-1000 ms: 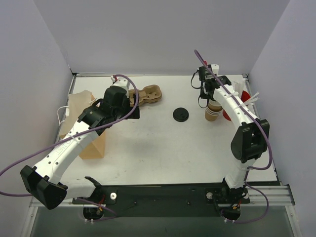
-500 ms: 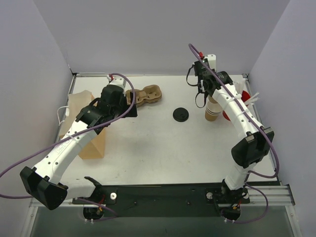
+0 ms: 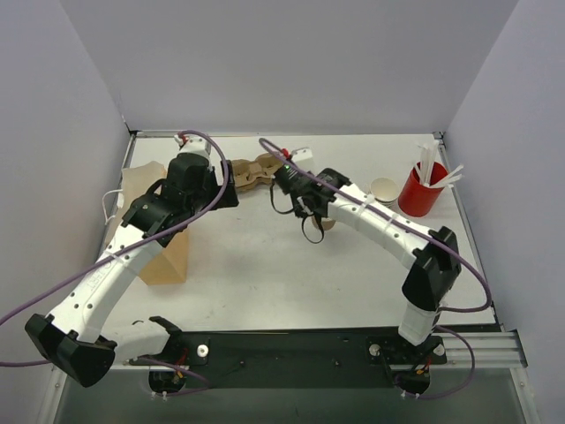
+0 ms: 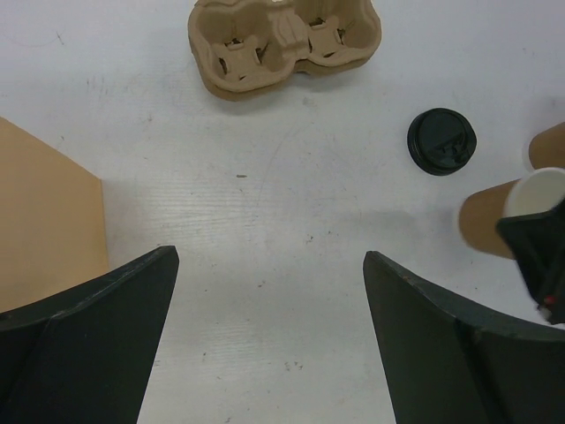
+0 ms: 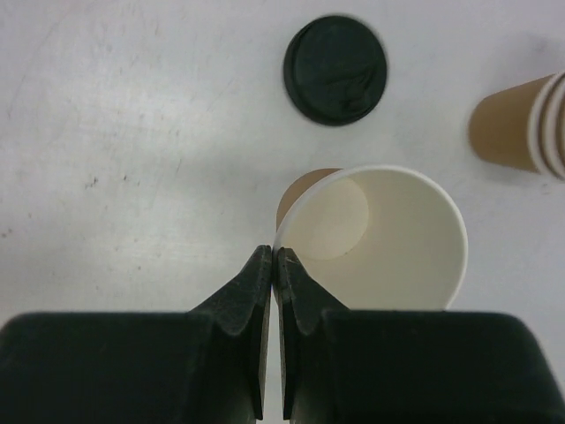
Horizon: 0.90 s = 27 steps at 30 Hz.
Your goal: Pack the takeout coffee
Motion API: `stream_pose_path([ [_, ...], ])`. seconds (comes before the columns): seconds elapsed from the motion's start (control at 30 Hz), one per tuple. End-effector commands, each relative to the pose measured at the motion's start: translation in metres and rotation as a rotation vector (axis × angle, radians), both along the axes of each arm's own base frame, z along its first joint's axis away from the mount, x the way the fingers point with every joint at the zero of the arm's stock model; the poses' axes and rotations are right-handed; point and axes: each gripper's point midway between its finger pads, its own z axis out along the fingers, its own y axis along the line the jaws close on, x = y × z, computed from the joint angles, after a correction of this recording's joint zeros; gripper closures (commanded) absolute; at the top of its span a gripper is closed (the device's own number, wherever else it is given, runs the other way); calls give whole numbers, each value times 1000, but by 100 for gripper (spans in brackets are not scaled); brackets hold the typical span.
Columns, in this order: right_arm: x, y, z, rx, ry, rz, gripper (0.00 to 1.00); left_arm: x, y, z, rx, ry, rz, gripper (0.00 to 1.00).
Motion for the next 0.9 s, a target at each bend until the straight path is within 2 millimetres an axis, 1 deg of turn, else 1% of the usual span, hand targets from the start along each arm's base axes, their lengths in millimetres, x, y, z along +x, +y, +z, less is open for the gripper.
stream_pose_path([
  [0.0, -17, 35, -45, 66, 71, -1, 100, -9, 5, 15, -55, -49, 5, 3],
  [0.03, -23, 41, -55, 72, 91, 15, 100, -11, 7, 16, -58, -57, 3, 3],
  [0.07, -25, 45, -62, 75, 94, 20, 100, -14, 8, 12, -56, -50, 1, 3],
  [0.1, -24, 54, -66, 97, 84, 25, 100, -15, 8, 12, -57, -51, -2, 3],
  [0.13, -27, 55, -76, 97, 95, 27, 100, -18, 9, 13, -62, -57, -7, 3],
  [0.2, -28, 65, -83, 132, 107, 30, 100, -21, 11, 13, -60, -60, -8, 3],
  [0.3, -31, 69, -91, 134, 125, 30, 100, -24, 14, 13, -55, -61, -3, 3],
  [0.47, -35, 70, -95, 134, 134, 30, 100, -25, 13, 12, -59, -64, -7, 3],
  [0.6, -36, 69, -93, 137, 132, 32, 89, -23, 12, 11, -61, -61, -11, 3],
  [0.77, -37, 71, -88, 141, 129, 44, 82, -22, 11, 13, -64, -64, -12, 2],
  [0.8, -36, 71, -85, 147, 125, 45, 79, -22, 11, 13, -64, -66, -13, 2],
  [0.87, -37, 73, -79, 155, 122, 56, 76, -22, 11, 13, -63, -64, -14, 3],
])
